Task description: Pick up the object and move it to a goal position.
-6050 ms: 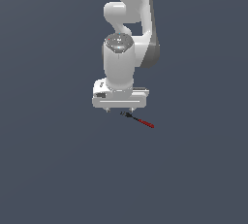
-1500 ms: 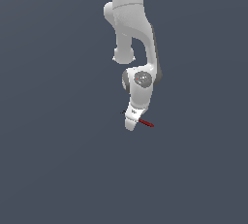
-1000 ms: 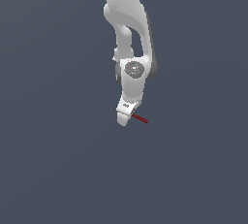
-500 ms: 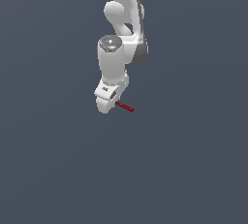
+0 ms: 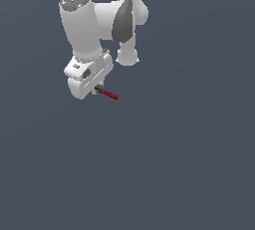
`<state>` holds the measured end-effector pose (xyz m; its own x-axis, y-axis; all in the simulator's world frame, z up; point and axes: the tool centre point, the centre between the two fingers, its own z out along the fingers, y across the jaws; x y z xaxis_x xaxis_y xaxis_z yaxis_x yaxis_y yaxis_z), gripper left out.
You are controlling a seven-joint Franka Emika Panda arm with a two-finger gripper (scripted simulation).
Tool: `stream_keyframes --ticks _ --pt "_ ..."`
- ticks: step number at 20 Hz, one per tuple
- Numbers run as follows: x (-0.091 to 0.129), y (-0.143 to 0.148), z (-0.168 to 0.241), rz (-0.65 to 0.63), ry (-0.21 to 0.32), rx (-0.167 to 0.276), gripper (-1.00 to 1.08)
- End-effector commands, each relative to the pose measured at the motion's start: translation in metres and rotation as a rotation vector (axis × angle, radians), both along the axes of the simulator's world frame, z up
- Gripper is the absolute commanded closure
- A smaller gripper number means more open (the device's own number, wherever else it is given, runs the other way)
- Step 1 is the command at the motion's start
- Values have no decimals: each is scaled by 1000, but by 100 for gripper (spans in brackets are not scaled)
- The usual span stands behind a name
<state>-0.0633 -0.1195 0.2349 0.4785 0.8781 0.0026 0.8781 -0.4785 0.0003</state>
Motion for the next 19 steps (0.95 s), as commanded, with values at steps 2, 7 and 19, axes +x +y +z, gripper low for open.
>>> stream_keyframes --ticks 2,7,19 --pt "-3 -24 29 0 1 1 108" --pt "-3 -49 57 -1 1 0 108" --pt "-2 -65 74 -2 2 -2 108"
